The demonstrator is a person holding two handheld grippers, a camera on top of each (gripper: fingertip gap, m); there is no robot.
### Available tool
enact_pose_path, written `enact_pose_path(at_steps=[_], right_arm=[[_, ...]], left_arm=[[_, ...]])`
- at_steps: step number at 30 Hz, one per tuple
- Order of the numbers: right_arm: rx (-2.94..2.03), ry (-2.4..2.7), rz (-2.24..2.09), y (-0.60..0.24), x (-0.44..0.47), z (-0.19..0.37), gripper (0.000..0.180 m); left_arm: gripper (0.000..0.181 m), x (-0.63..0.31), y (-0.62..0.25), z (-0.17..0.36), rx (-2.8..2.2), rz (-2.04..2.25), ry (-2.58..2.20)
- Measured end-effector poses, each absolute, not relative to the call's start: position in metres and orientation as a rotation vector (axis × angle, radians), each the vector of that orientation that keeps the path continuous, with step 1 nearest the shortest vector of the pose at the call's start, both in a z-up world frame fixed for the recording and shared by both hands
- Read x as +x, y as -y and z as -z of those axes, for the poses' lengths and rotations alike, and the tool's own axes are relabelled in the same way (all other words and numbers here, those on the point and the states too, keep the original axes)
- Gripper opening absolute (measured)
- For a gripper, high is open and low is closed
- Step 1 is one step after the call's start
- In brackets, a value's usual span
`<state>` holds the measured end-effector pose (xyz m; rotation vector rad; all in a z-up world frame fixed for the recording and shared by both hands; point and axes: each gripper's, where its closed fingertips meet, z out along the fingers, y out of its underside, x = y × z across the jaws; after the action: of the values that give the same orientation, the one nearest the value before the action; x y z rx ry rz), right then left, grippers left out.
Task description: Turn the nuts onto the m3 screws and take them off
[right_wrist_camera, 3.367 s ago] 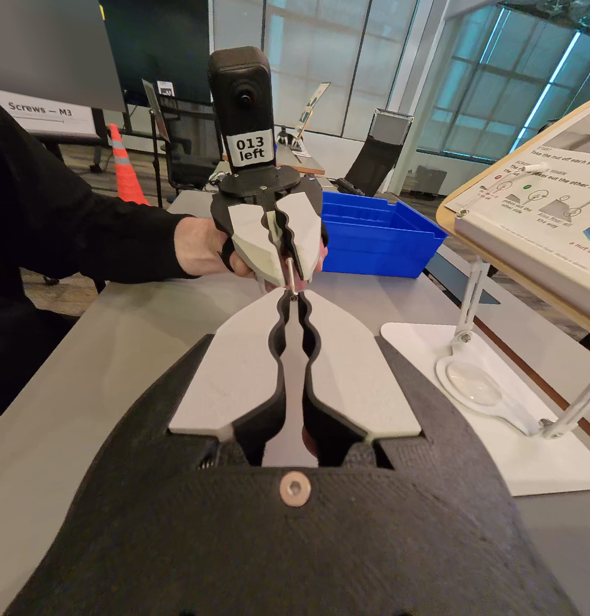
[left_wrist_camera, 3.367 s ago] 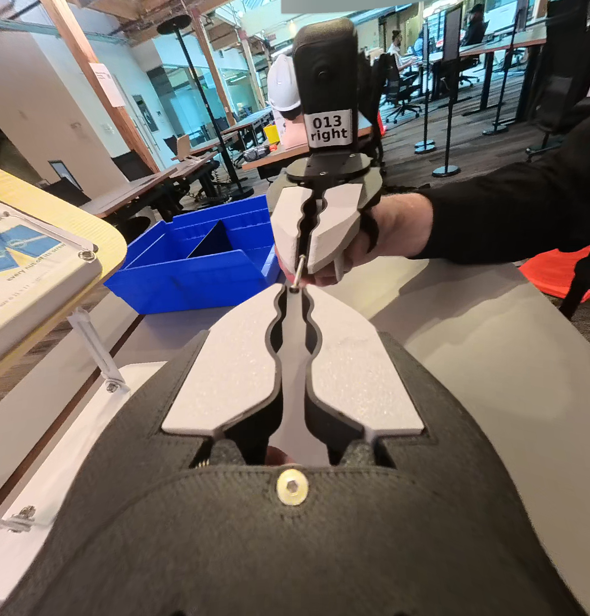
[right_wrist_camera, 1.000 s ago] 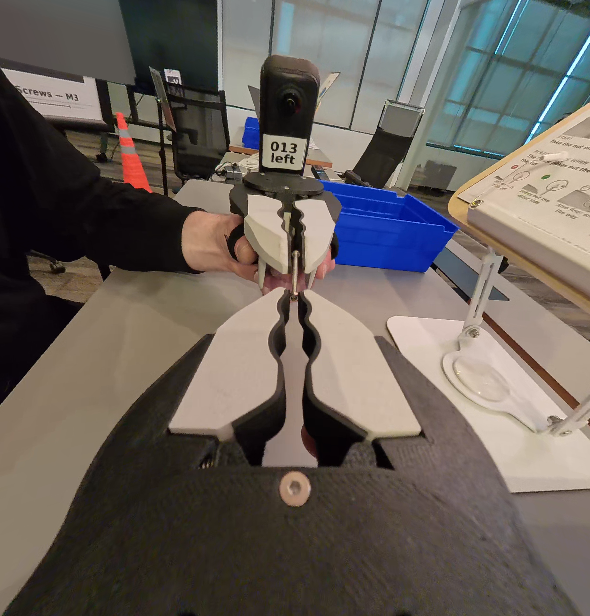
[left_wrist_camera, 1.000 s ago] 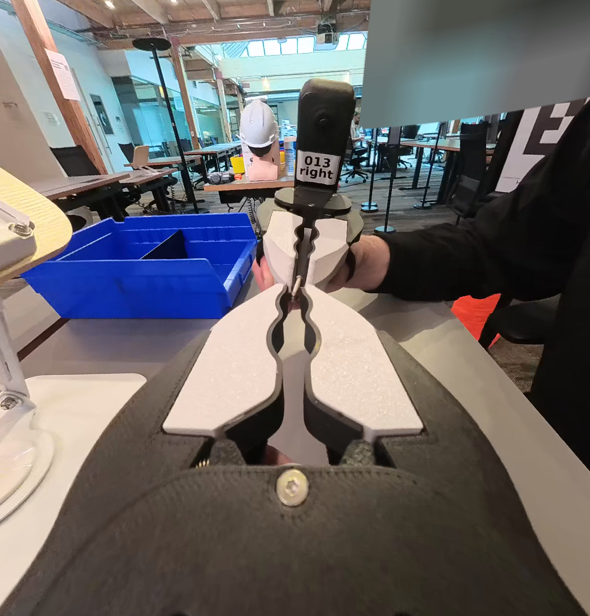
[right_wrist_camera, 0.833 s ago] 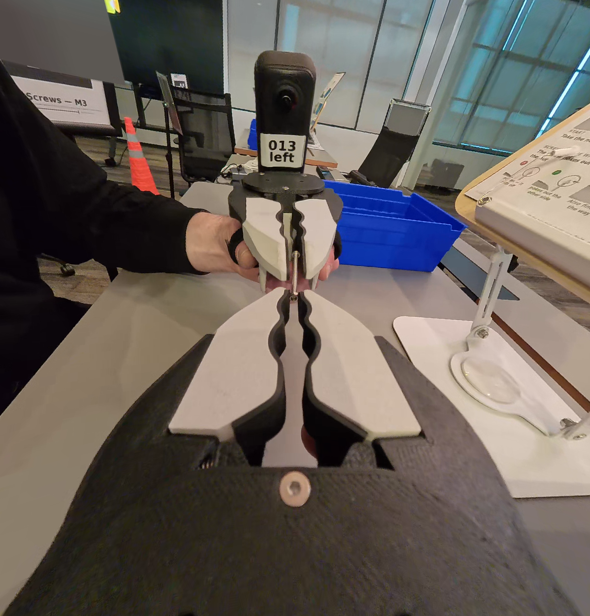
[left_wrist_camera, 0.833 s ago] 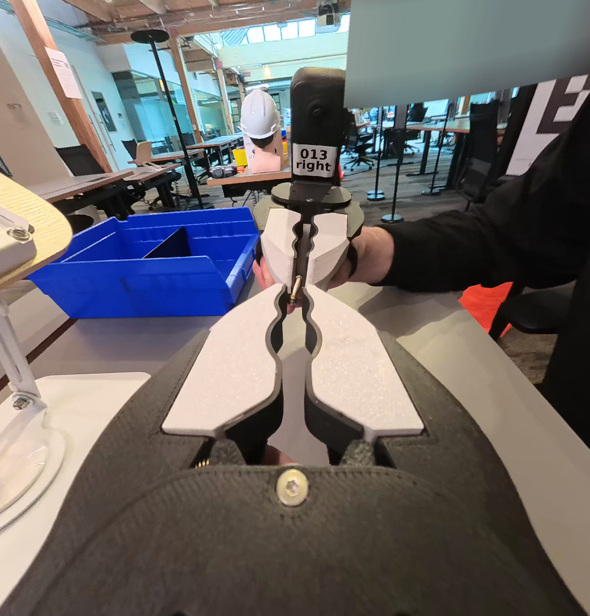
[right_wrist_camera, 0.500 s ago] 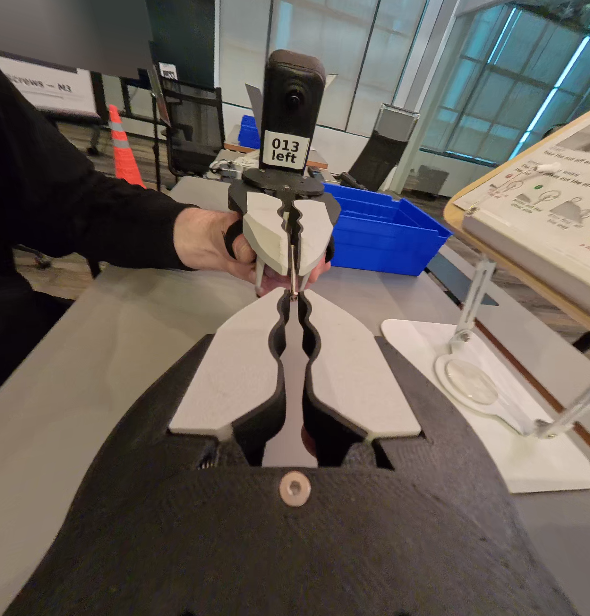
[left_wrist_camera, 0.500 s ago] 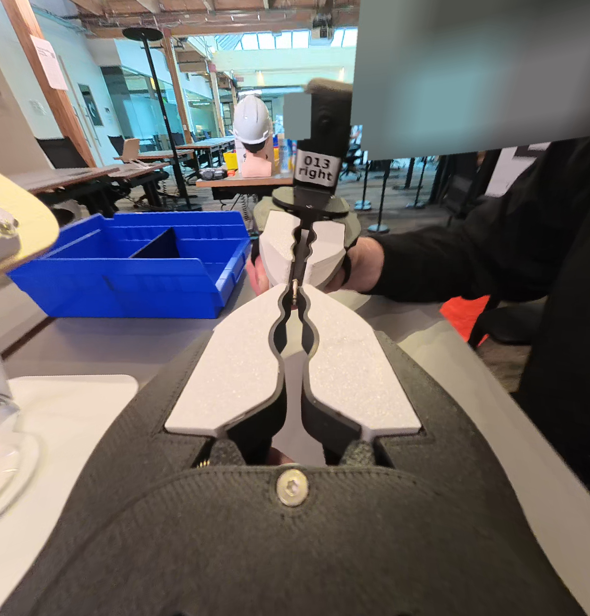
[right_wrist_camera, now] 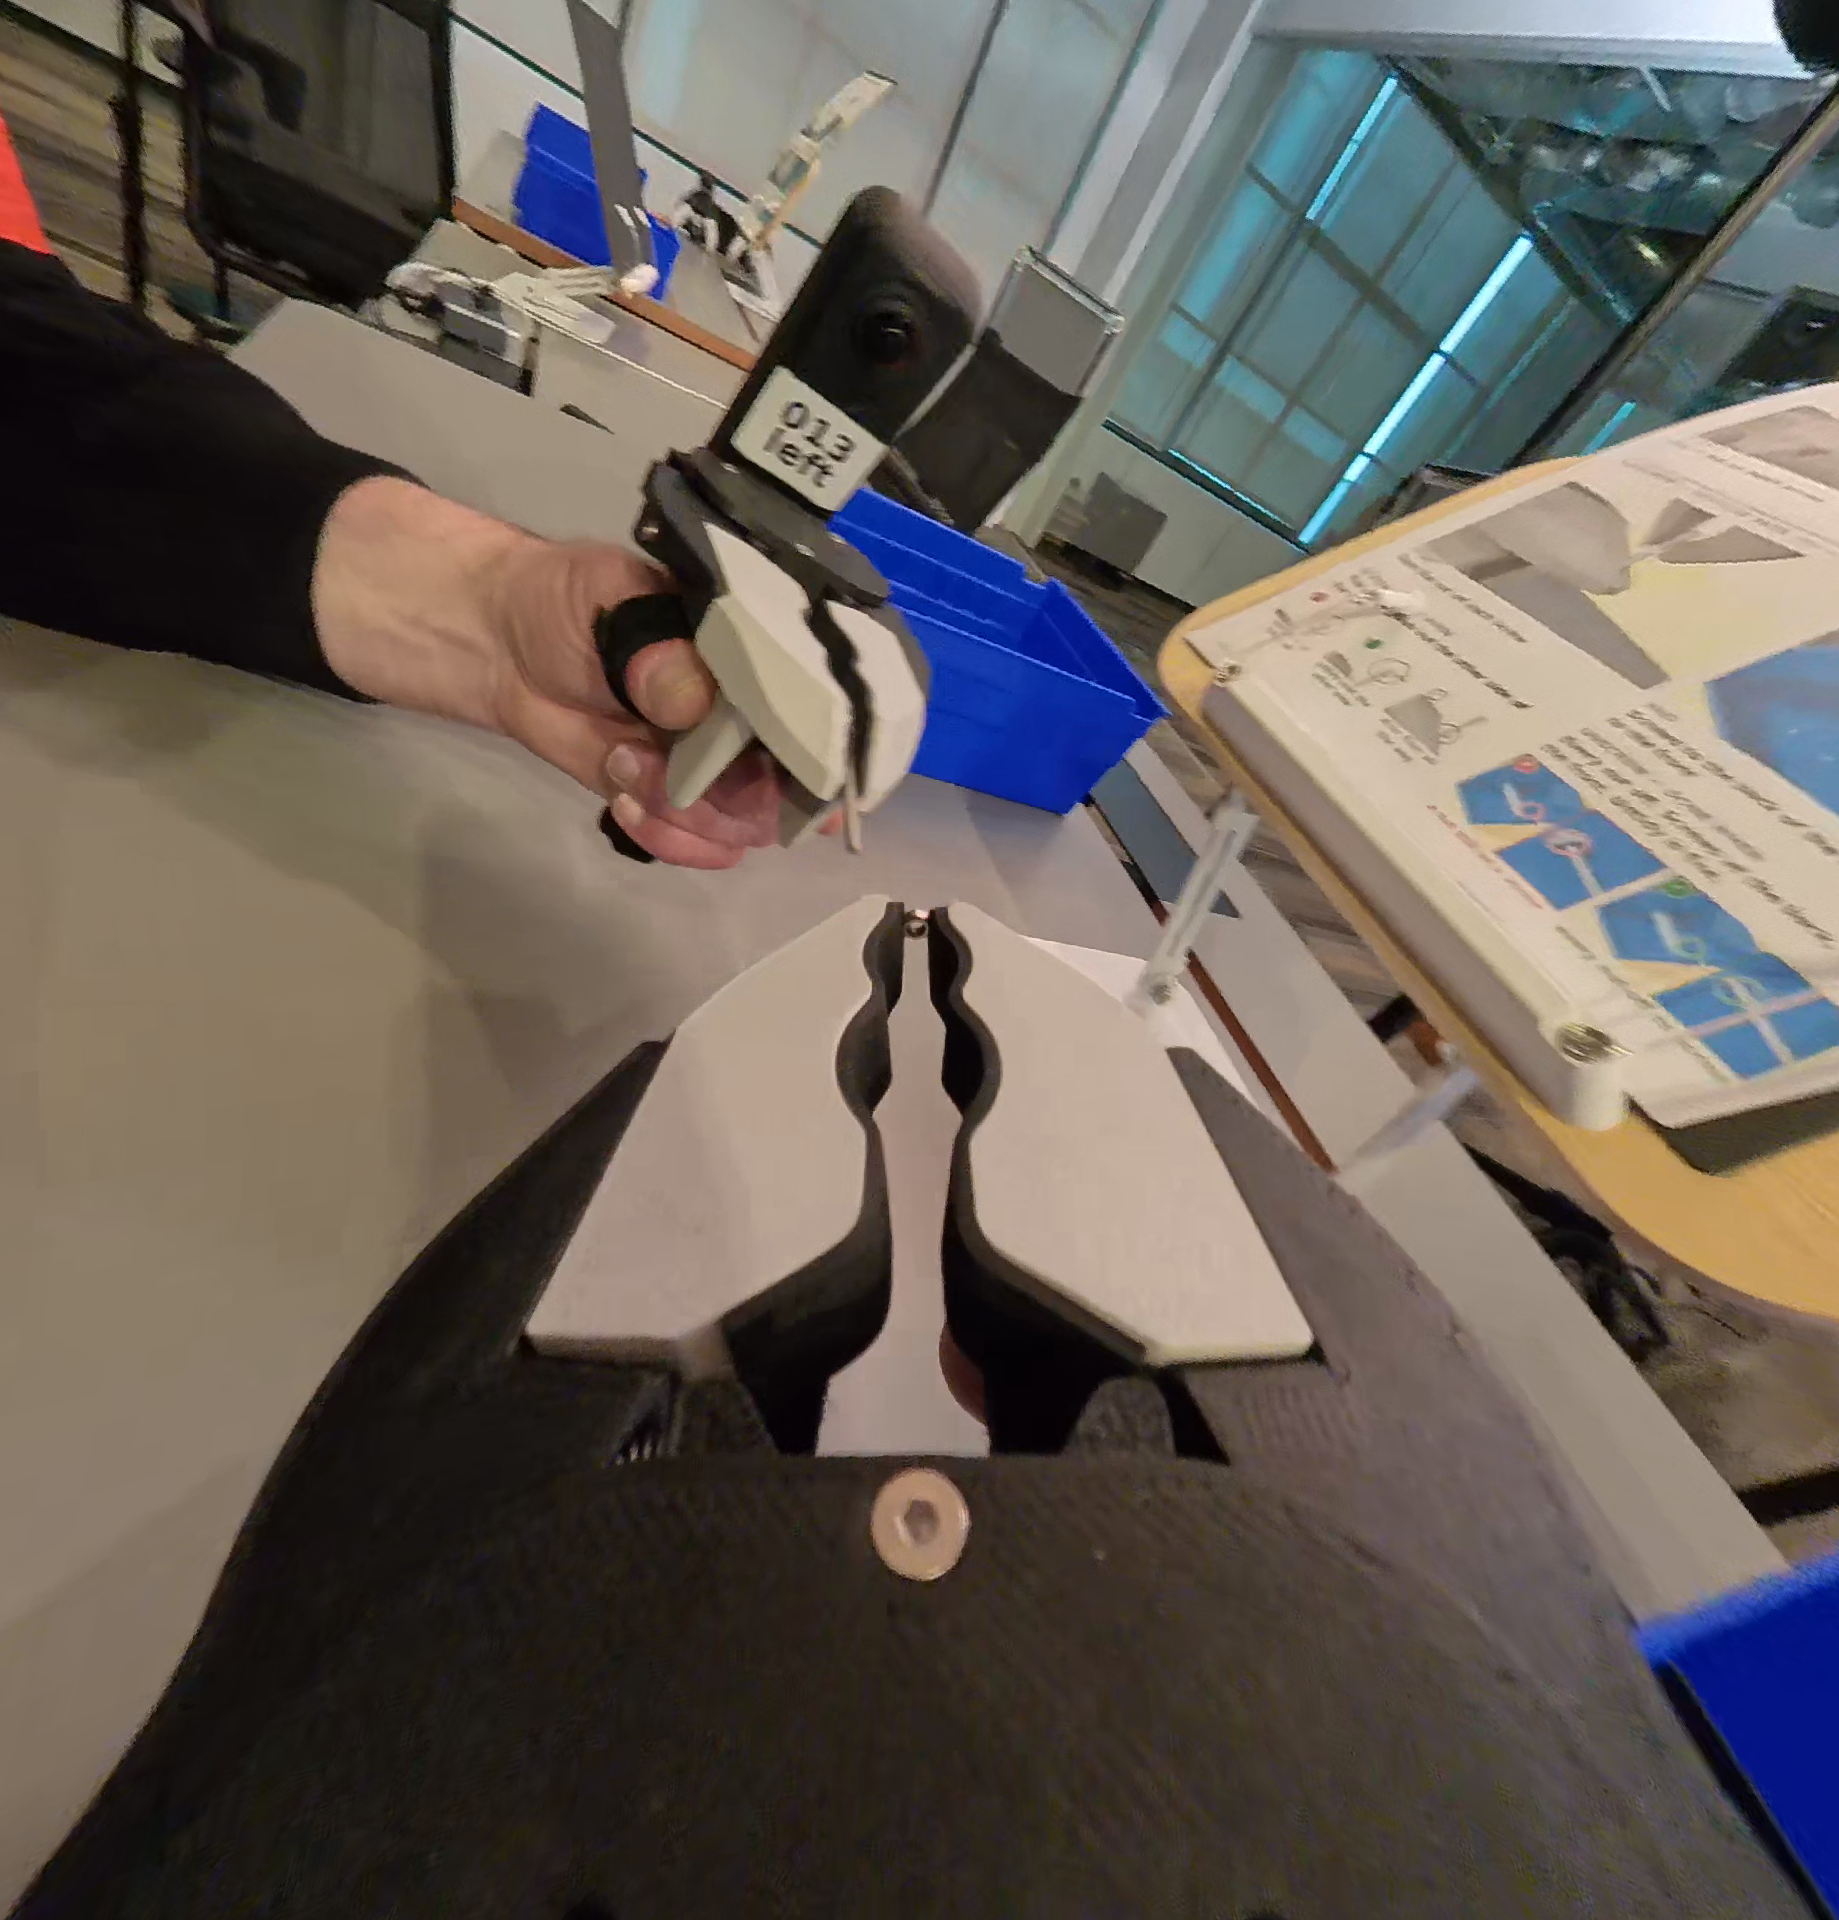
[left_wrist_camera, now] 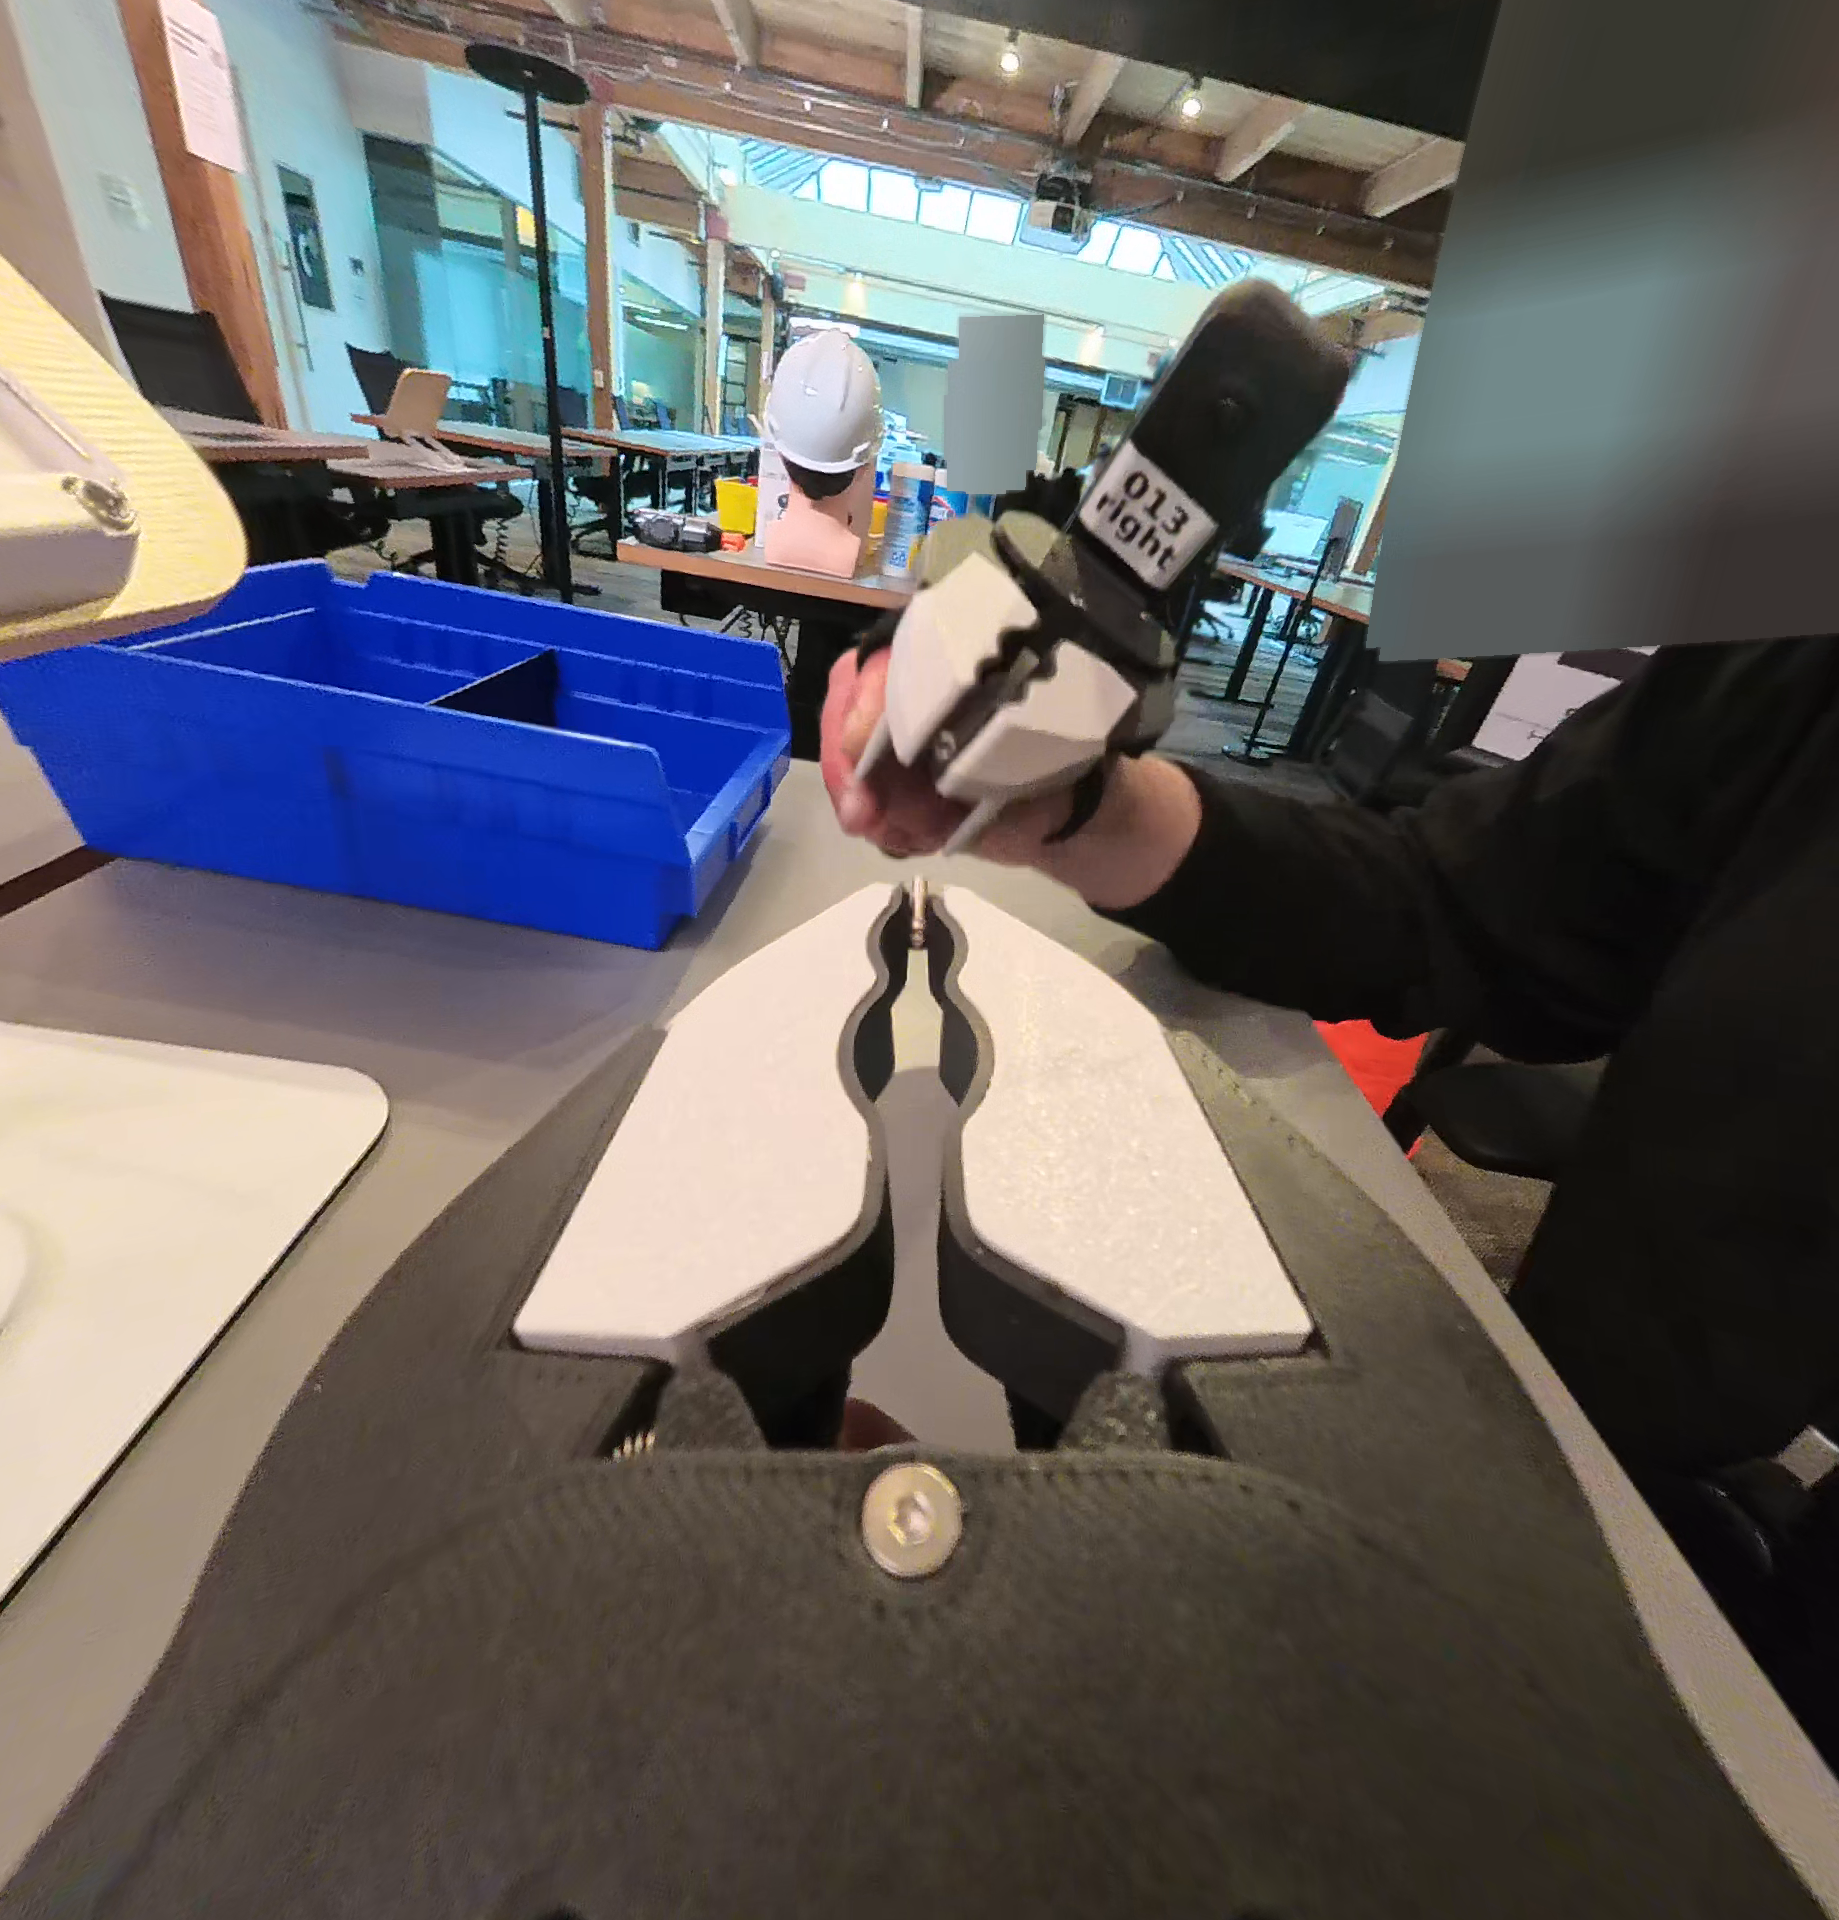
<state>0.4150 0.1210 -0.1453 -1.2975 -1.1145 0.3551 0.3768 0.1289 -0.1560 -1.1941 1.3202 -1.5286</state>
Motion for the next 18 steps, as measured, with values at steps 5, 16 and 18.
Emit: enact_pose_path(at_steps=[5, 16, 18], right_arm=[[-1.35, 0.987, -0.243, -0.135, 0.471, 0.127, 0.005], [-1.718, 0.763, 0.016, -0.184, 0.6, 0.159, 0.005], [-1.799, 0.744, 0.053, -0.195, 0.614, 0.174, 0.006]], left_arm=[[0.002, 0.375, -0.134, 0.159, -1.2, 1.45, -1.321], [0.002, 0.379, -0.141, 0.174, -1.242, 1.349, -1.35], [0.002, 0.38, -0.141, 0.175, -1.245, 1.349, -1.349]])
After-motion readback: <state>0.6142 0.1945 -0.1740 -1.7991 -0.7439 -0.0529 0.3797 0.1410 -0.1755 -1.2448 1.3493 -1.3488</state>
